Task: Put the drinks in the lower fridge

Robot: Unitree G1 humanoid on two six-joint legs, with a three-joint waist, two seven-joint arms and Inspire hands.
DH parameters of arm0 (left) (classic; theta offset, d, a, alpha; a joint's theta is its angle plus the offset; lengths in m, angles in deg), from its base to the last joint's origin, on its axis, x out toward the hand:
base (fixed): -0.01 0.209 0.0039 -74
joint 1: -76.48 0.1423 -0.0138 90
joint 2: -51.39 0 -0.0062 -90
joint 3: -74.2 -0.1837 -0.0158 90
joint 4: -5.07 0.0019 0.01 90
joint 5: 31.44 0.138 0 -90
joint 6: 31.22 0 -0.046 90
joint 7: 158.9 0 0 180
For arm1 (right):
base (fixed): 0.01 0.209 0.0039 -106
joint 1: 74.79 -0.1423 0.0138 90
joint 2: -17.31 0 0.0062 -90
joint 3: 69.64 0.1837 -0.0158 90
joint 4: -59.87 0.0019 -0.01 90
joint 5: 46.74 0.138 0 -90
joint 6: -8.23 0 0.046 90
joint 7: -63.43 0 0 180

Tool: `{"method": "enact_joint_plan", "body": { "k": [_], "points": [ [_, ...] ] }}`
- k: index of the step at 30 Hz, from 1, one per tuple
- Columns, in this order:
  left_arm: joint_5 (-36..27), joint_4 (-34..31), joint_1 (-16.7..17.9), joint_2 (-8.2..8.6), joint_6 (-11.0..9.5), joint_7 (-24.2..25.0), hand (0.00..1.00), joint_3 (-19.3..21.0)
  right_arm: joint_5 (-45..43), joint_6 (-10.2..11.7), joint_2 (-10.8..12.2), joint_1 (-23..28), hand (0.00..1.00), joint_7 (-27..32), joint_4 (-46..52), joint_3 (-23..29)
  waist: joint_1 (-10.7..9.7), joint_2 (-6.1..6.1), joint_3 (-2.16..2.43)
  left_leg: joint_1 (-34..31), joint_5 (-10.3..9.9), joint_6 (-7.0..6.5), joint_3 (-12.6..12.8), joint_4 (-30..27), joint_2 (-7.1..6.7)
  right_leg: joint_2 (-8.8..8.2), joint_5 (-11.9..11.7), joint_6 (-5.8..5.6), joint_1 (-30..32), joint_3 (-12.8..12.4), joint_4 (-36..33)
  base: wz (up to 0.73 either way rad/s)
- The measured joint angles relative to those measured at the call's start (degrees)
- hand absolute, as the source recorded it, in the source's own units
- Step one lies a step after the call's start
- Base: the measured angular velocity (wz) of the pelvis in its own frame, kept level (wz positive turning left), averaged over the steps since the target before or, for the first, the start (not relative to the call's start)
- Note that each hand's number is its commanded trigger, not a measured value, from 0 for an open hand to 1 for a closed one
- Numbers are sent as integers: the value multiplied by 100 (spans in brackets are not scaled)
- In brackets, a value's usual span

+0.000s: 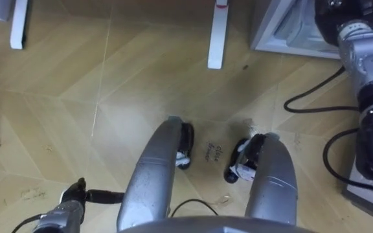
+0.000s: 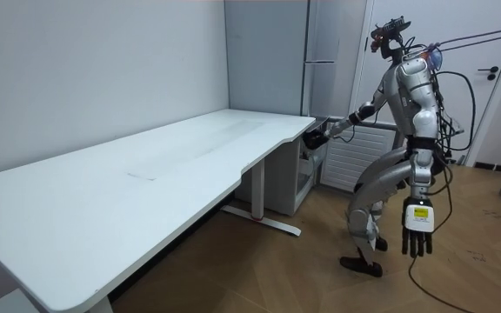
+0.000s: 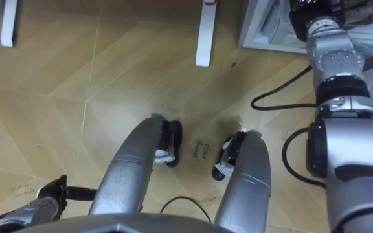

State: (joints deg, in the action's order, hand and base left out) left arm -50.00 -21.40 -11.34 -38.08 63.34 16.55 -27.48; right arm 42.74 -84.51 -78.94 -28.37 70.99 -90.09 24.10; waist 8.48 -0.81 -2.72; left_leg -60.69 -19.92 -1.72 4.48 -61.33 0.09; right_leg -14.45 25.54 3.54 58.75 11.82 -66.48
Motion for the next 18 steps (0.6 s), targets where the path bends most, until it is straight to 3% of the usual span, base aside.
{"method": "enact_joint_plan", "body": {
  "k": [1, 2, 3, 4, 18],
  "points": [
    [0, -10, 25, 0, 3, 0, 0, -3, 1, 44, -3, -6, 88, 11, 0, 1, -21, 0, 0, -19, -5, -9, 4, -26, 4, -38, 13, -2, 20, -1, -42, 7],
    [-1, -16, 33, -2, 5, 0, 0, -10, 1, 69, -5, -7, 66, 11, 0, 0, -24, -1, 1, -31, -7, -14, 7, -37, 4, -43, 17, -8, 33, -6, -53, 4],
    [-1, -39, 51, -11, 7, -1, 0, -42, 0, 113, -5, -7, 11, 11, 1, -1, -23, -2, 1, -50, -10, -20, 10, -50, 5, -45, 18, -12, 49, -8, -60, 0],
    [0, -62, 74, -17, 6, -1, 0, -56, 0, 145, -5, -7, 0, 13, 0, -2, -18, -2, 1, -56, -16, -29, 10, -63, 5, -45, 17, -13, 51, -8, -66, 0],
    [-8, -429, 472, -52, 19, 69, 0, -220, -200, 145, -43, -7, 0, 53, -2, -8, -33, -31, 19, -32, -57, -60, 21, -193, -6, -8, 43, -38, 38, -53, -177, 0]
  ]
}}
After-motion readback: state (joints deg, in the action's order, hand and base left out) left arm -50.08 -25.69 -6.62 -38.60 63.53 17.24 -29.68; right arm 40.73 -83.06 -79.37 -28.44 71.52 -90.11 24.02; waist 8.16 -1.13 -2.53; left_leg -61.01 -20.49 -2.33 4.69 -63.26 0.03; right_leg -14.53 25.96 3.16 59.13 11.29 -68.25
